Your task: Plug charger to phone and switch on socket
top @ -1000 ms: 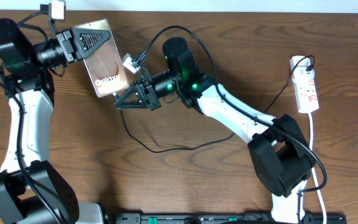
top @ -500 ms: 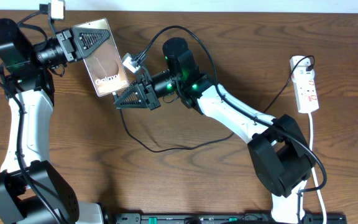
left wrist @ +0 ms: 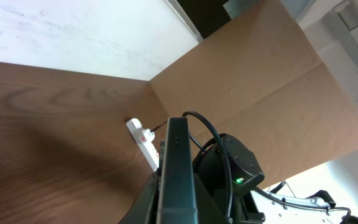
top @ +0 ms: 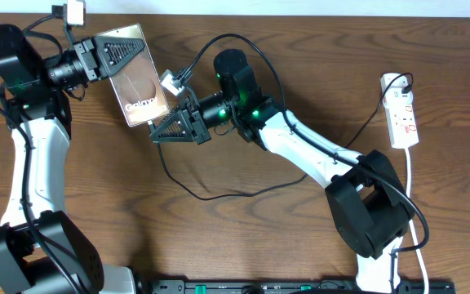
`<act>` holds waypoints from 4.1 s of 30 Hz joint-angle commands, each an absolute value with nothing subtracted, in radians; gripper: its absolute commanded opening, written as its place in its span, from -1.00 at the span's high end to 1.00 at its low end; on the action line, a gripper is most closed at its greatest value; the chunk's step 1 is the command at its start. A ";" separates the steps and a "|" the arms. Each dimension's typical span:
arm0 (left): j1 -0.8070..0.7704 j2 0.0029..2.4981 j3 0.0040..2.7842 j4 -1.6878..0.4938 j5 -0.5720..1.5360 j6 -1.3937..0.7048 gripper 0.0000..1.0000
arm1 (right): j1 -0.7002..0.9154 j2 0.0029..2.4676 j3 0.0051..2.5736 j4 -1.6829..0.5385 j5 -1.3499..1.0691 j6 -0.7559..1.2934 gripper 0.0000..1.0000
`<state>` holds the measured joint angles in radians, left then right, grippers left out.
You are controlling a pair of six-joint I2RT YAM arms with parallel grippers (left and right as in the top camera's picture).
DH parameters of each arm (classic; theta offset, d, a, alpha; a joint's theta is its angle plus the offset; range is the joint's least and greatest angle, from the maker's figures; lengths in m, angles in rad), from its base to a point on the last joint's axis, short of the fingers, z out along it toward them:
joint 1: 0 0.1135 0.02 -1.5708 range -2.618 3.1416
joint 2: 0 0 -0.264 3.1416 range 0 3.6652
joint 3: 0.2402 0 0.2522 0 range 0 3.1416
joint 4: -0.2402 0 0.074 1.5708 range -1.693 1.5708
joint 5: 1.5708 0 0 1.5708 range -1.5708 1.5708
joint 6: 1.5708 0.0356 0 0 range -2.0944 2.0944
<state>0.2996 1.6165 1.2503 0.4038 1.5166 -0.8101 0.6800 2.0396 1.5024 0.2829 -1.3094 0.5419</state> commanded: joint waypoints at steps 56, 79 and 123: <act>0.284 1.614 1.253 0.406 1.571 -0.778 0.85 | 0.658 2.046 1.518 0.412 -1.308 0.651 0.98; 0.284 1.614 1.253 0.405 1.571 -0.763 0.85 | 0.658 2.046 1.518 0.411 -1.247 0.718 0.98; 0.285 1.614 1.253 0.360 1.571 -0.783 0.85 | 0.636 2.046 1.518 0.404 -1.233 0.694 0.98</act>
